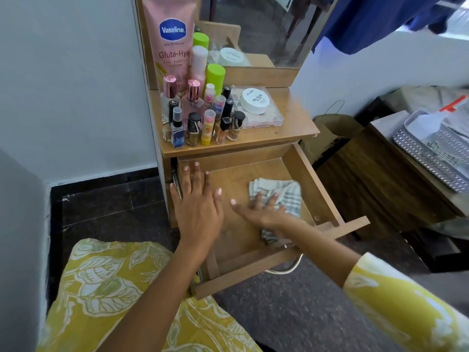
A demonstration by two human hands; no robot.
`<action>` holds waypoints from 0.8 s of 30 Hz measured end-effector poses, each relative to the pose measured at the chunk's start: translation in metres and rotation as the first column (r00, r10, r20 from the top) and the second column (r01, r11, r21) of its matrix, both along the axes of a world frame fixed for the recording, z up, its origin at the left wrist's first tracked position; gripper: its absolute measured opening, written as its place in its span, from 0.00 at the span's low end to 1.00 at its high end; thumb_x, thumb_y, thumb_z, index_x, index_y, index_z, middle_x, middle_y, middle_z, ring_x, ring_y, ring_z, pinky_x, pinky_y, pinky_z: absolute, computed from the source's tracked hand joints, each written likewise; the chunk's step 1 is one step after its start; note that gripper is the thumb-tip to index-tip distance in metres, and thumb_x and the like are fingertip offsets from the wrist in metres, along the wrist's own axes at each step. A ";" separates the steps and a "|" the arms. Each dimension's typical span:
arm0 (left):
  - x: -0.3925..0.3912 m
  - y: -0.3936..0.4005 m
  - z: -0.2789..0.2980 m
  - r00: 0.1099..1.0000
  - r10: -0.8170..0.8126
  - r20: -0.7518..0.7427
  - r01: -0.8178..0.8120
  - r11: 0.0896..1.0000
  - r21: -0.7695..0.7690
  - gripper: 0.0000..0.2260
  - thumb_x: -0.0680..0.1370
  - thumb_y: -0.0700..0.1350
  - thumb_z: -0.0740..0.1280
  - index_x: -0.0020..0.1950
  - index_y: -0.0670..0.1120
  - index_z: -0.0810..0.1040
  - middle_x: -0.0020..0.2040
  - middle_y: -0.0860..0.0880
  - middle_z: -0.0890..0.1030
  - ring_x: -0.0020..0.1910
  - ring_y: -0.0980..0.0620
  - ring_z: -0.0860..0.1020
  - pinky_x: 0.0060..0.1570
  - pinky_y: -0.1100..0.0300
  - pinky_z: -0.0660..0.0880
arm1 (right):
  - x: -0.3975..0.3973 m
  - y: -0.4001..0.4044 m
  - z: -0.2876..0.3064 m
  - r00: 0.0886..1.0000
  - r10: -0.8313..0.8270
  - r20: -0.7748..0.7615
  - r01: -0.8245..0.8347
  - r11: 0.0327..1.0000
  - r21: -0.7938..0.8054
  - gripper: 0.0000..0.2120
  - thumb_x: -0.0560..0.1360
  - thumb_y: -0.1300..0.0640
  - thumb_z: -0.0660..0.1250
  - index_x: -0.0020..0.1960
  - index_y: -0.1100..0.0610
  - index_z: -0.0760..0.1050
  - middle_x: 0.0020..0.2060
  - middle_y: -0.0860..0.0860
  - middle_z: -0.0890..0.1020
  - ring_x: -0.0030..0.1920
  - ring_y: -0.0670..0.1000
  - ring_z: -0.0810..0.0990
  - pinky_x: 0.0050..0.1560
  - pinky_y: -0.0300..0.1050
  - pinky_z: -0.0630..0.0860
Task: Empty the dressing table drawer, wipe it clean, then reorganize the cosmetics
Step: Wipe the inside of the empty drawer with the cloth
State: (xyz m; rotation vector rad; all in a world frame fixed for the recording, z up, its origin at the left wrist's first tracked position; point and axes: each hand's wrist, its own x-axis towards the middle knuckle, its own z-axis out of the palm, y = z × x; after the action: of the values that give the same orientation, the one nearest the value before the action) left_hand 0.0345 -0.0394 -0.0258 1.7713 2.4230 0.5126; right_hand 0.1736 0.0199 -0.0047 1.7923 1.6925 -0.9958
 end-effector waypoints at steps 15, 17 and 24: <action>0.001 -0.002 0.003 0.999 -0.013 0.032 0.013 1.000 -0.005 0.27 0.80 0.55 0.40 0.73 0.49 0.62 0.77 0.48 0.50 0.76 0.46 0.45 0.72 0.43 0.44 | 0.054 0.024 0.009 0.999 -0.012 -0.032 0.012 1.000 -0.002 0.47 0.68 0.24 0.46 0.75 0.47 0.29 0.72 0.56 0.27 0.73 0.65 0.31 0.72 0.66 0.38; 0.001 -0.003 0.005 0.999 -0.016 0.042 0.016 1.000 0.004 0.27 0.80 0.55 0.40 0.73 0.48 0.64 0.77 0.48 0.51 0.76 0.45 0.45 0.72 0.43 0.44 | 0.068 0.031 0.031 0.986 -0.011 -0.164 0.003 0.999 -0.050 0.40 0.73 0.28 0.46 0.77 0.47 0.39 0.77 0.54 0.39 0.76 0.62 0.42 0.74 0.64 0.46; 0.001 -0.003 0.010 0.999 -0.016 0.051 0.016 1.000 -0.007 0.29 0.78 0.56 0.38 0.73 0.48 0.64 0.77 0.48 0.49 0.76 0.46 0.44 0.72 0.43 0.43 | 0.067 0.029 0.046 0.991 0.039 0.127 -0.062 0.982 0.181 0.19 0.84 0.58 0.47 0.71 0.62 0.64 0.63 0.61 0.74 0.62 0.59 0.74 0.62 0.49 0.72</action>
State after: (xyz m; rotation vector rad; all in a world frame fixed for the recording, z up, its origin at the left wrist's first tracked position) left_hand 0.0353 -0.0423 -0.0162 1.7513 2.3718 0.5394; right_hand 0.2403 0.0491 0.0412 1.8739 1.7930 -0.7108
